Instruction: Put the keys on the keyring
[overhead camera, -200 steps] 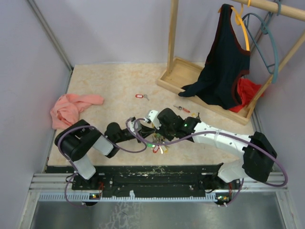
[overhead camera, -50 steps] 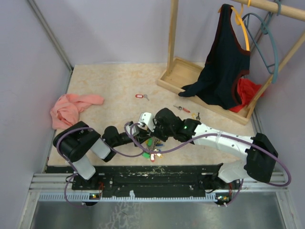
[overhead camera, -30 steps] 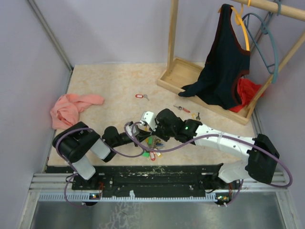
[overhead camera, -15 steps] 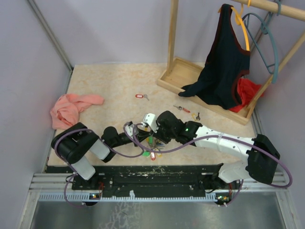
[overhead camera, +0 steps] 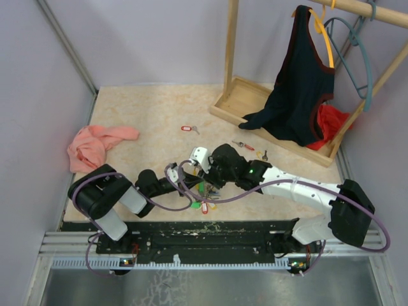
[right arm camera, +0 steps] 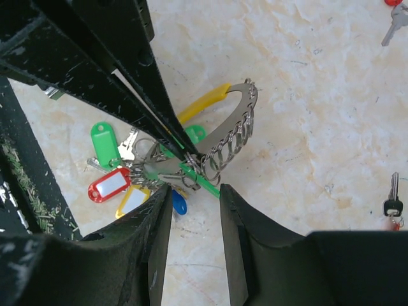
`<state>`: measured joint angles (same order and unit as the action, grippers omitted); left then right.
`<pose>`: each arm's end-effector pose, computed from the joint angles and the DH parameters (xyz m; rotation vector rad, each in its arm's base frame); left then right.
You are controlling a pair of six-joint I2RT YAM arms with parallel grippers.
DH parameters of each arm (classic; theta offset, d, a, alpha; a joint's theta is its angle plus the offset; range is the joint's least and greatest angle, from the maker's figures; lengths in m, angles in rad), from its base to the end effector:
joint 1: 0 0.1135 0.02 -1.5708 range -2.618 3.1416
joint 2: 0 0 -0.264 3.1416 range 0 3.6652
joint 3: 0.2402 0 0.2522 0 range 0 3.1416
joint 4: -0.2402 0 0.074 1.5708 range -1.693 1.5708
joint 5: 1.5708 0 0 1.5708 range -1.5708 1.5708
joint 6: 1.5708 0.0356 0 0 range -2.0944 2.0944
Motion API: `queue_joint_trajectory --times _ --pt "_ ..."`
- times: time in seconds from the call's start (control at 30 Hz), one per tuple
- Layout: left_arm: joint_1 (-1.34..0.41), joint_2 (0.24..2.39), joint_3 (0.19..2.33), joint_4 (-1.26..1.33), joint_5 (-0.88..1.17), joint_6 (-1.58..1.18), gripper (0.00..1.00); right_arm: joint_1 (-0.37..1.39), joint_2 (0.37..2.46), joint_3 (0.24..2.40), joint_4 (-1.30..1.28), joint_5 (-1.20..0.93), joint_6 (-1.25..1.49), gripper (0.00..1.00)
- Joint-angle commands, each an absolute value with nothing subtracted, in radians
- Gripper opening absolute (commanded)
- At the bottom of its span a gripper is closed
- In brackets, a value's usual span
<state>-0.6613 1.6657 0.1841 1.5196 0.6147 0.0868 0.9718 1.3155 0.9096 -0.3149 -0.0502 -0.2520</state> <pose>0.1686 -0.1572 0.1416 1.0307 1.2423 -0.9178 0.1589 0.2359 0.2550 -1.3590 1.8905 0.4258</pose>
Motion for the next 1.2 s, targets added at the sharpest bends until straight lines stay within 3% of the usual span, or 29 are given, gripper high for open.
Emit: queue_joint_trajectory --times 0.0,0.37,0.77,1.1,1.17 --pt "-0.667 1.645 0.181 1.79 0.637 0.088 0.0 0.945 1.325 0.942 -0.234 -0.116 -0.251 0.36" --pt "-0.667 1.638 0.178 1.79 0.632 0.09 0.0 0.922 1.372 0.944 -0.22 -0.189 -0.249 0.29" --pt "-0.667 1.623 0.165 1.79 0.605 0.095 0.0 0.896 1.376 0.917 -0.25 -0.188 -0.21 0.0" --pt "-0.667 1.622 0.166 1.79 0.629 0.096 0.0 0.887 1.362 0.915 -0.249 -0.221 -0.204 0.0" --pt "-0.667 1.627 0.173 1.79 0.65 0.095 0.1 0.887 1.362 0.925 -0.251 -0.237 -0.224 0.0"
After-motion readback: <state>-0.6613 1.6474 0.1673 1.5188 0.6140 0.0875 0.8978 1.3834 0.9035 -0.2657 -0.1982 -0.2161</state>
